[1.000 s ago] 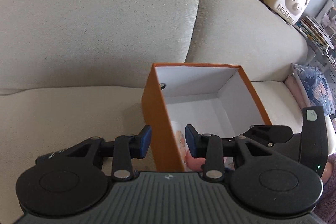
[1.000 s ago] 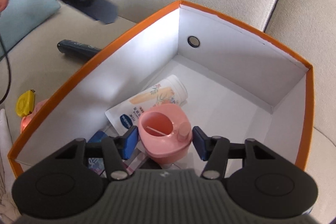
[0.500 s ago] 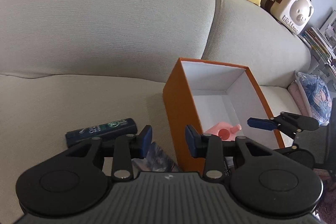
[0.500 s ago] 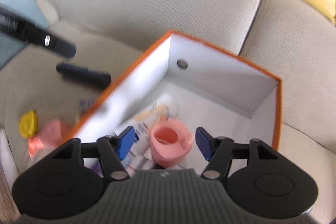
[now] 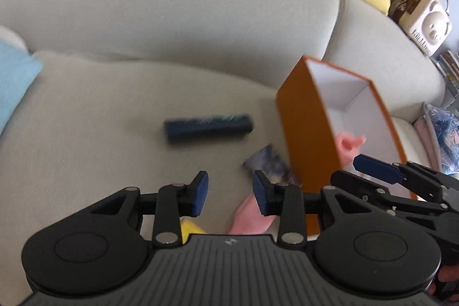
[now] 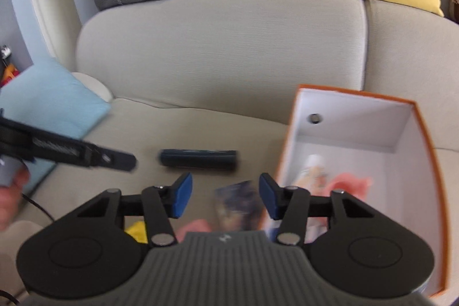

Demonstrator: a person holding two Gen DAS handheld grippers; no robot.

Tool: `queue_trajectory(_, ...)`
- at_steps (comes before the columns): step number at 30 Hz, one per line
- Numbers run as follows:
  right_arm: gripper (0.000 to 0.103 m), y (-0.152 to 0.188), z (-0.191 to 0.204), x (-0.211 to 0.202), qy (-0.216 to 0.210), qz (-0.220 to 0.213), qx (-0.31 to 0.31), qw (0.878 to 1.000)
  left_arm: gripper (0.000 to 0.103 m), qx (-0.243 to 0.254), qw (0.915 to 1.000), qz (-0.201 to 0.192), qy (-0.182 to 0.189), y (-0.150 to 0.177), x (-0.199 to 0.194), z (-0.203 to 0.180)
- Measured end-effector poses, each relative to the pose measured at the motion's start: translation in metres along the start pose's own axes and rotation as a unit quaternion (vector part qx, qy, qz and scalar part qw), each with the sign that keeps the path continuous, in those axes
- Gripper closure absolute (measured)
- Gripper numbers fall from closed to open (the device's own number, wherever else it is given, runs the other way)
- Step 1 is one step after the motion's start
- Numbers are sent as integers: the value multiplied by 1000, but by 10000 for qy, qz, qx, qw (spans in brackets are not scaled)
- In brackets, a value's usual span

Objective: Organize rigid objects
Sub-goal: 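Move both tools back to the remaining items on the sofa, then grasp the yellow tape measure with the left gripper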

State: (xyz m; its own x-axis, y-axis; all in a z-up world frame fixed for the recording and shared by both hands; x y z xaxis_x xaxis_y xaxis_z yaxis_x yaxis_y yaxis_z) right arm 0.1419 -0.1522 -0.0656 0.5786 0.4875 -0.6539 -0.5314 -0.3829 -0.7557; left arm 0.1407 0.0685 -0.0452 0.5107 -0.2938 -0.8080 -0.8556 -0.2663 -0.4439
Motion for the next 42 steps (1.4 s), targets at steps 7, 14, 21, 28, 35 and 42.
queue_trajectory(7,61,34,60,30,-233,584,-225,9978,61,58,9988,384,-287,41,12,38)
queue_trajectory(14,72,75,94,72,-451,1327,-451,9891,61,163,9970,550,-514,65,30,55)
queue_trajectory(21,94,92,104,94,-417,1584,-676,9842,60,322,9965,561,-537,69,38,59)
queue_trajectory(28,96,79,99,76,-416,1281,-777,9878,58,433,9958,517,-612,69,39,59)
queue_trajectory(35,97,46,79,55,-396,707,-228,9965,57,518,9962,424,-551,63,36,49)
queue_trajectory(42,103,44,56,37,-328,572,569,9962,41,918,9929,451,-602,66,47,34)
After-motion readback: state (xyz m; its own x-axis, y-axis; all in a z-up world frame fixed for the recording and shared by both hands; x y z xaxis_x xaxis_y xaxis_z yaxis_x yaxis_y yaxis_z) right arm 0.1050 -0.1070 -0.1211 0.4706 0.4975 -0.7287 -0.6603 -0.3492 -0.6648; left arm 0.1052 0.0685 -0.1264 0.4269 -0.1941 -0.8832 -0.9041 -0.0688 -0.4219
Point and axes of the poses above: each gripper's, at about its wrist camera, not at the fingertips, and x roughly the way its jaws point, z to its left, y to its underside, the point moved 4 cm from there along x, roughly the way its jaws point, and after that the axes turned 10 degrees about -x, right-handed, at the moved point
